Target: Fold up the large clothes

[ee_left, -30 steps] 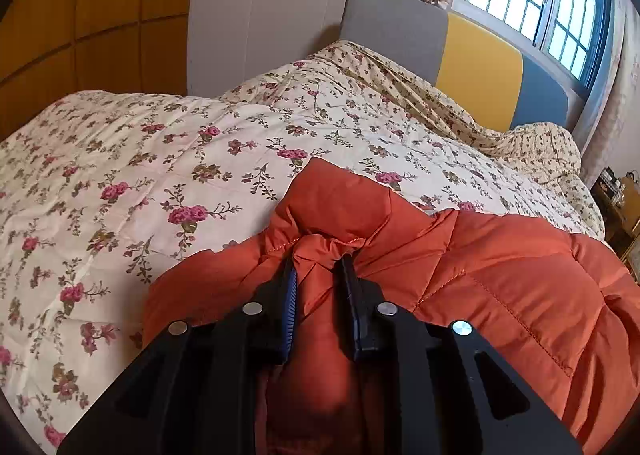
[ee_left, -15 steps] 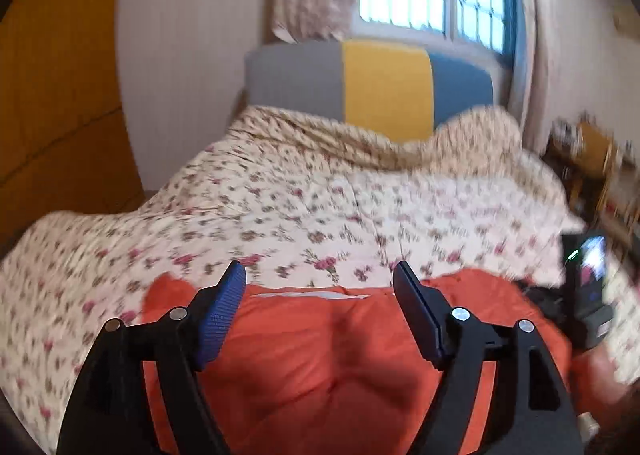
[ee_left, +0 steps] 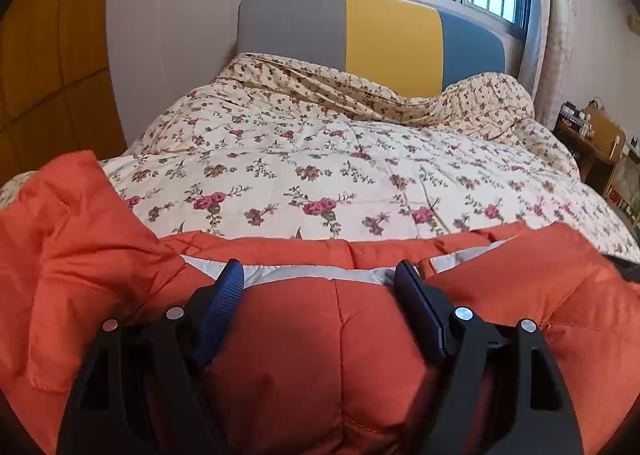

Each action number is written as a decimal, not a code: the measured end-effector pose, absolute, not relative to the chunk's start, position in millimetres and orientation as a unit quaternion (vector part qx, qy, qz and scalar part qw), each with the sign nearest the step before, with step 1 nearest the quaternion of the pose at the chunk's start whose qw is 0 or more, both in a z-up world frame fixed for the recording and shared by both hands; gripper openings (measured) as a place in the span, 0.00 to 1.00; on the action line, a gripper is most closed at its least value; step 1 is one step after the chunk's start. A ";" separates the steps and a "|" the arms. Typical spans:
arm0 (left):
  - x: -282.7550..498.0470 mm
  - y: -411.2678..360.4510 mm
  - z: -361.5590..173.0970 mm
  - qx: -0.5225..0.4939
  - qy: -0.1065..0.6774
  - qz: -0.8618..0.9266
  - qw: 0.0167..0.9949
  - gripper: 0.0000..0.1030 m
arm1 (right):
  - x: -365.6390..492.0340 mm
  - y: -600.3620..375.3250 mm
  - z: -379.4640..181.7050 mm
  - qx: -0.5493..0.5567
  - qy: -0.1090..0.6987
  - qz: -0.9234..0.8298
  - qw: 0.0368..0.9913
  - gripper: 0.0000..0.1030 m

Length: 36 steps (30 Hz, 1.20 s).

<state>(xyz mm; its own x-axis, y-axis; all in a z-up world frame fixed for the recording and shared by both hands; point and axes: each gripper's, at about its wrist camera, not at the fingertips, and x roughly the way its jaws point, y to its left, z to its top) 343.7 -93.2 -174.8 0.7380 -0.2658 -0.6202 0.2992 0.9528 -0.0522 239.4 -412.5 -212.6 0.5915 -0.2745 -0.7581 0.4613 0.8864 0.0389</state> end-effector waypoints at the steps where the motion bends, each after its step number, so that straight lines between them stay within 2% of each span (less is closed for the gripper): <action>1: 345.2 -93.5 -176.7 0.026 0.331 -0.151 0.931 0.75 | 239.8 -412.5 -209.6 0.117 0.408 -0.203 0.883 0.02; 3: 347.3 -96.5 -178.6 0.032 0.334 -0.147 0.930 0.75 | 232.2 -407.0 -190.8 0.110 0.399 -0.209 0.886 0.05; 6: 347.7 -96.4 -179.2 0.034 0.335 -0.145 0.930 0.75 | 207.5 -375.8 -140.3 0.109 0.322 -0.183 0.922 0.07; 8: 347.7 -96.4 -179.1 0.034 0.336 -0.145 0.930 0.75 | 200.7 -343.2 -115.8 0.089 0.288 -0.150 0.942 0.16; 9: 347.8 -96.1 -178.8 0.034 0.337 -0.145 0.930 0.75 | 204.7 -320.6 -108.4 0.081 0.280 -0.115 0.950 0.24; 10: 347.3 -95.3 -178.4 0.032 0.337 -0.145 0.930 0.75 | 212.0 -307.2 -108.2 0.075 0.284 -0.093 0.951 0.26; 13: 345.3 -91.0 -177.5 0.023 0.337 -0.149 0.929 0.75 | 246.1 -282.7 -128.3 0.065 0.319 -0.064 0.943 0.25; 15: 345.0 -87.1 -176.8 0.013 0.336 -0.154 0.929 0.75 | 268.3 -284.1 -155.5 0.074 0.354 -0.075 0.929 0.18; 19: 345.3 -83.2 -176.2 -0.003 0.333 -0.160 0.929 0.75 | 277.0 -293.7 -188.4 0.098 0.365 -0.078 0.923 0.17; 26: 347.1 -85.4 -177.1 -0.004 0.333 -0.155 0.930 0.75 | 298.0 -285.6 -218.6 0.067 0.389 -0.094 0.914 0.17; 32: 347.9 -87.4 -176.7 0.002 0.339 -0.153 0.928 0.76 | 296.7 -287.5 -222.7 0.068 0.393 -0.095 0.912 0.17; 35: 343.2 -88.6 -170.2 0.014 0.353 -0.163 0.921 0.82 | 294.0 -287.3 -215.5 0.068 0.397 -0.091 0.911 0.19; 36: 339.9 -88.4 -167.4 0.020 0.356 -0.163 0.920 0.83 | 290.1 -288.1 -210.2 0.072 0.395 -0.088 0.912 0.23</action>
<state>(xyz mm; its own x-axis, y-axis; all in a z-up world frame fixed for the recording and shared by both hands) 339.9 -88.4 -167.4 0.6938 -0.2848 -0.6615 0.3137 0.9463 -0.0783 290.1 -288.1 -210.2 0.6725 -0.1026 -0.7330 0.2166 0.9743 0.0624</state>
